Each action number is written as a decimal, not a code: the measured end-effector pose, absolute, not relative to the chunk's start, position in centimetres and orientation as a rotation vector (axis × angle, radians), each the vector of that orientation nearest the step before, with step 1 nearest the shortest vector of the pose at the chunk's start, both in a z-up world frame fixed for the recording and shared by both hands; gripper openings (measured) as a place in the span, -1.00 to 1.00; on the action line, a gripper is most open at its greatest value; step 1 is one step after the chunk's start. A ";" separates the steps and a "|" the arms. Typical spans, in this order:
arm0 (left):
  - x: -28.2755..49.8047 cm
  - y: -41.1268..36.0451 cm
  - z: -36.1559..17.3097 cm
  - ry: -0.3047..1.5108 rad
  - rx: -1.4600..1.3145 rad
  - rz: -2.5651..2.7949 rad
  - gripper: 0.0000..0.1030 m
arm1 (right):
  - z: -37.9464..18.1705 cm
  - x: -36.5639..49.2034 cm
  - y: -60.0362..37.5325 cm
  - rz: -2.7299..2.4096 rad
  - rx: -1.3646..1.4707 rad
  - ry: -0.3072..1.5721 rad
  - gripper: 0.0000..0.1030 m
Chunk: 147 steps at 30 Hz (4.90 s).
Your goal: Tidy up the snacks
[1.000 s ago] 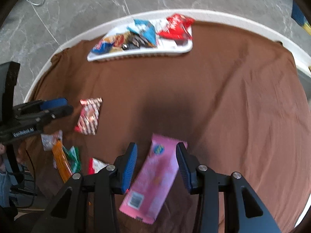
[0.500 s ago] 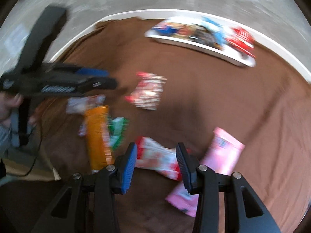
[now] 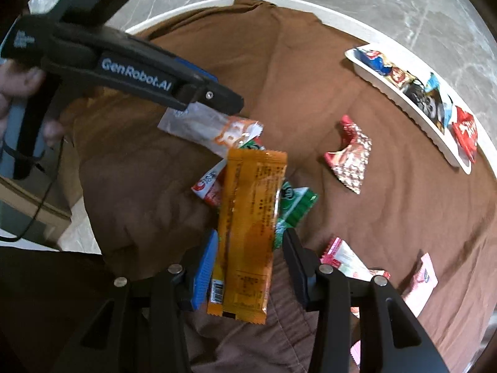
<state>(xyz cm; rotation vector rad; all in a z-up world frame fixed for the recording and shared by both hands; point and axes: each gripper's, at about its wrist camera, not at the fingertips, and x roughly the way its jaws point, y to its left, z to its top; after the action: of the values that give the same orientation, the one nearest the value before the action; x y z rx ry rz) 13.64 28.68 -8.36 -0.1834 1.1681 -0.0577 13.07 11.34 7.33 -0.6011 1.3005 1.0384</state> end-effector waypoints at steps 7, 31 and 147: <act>13.1 28.6 -8.5 1.168 -0.166 -0.078 -0.15 | 7.7 12.3 11.2 1.077 -0.587 1.298 -0.69; 12.5 17.6 -7.3 1.124 0.484 -0.655 -0.15 | 9.9 19.1 4.1 0.925 -0.150 1.403 -0.84; 17.7 17.2 -10.0 1.220 0.494 -0.984 -0.53 | 5.8 29.2 0.5 0.799 0.157 1.506 -0.77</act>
<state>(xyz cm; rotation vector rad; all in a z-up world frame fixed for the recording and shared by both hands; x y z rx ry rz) 17.67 17.20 -10.05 0.4943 1.2202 -0.9845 29.15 0.47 5.81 0.1566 1.5065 0.7987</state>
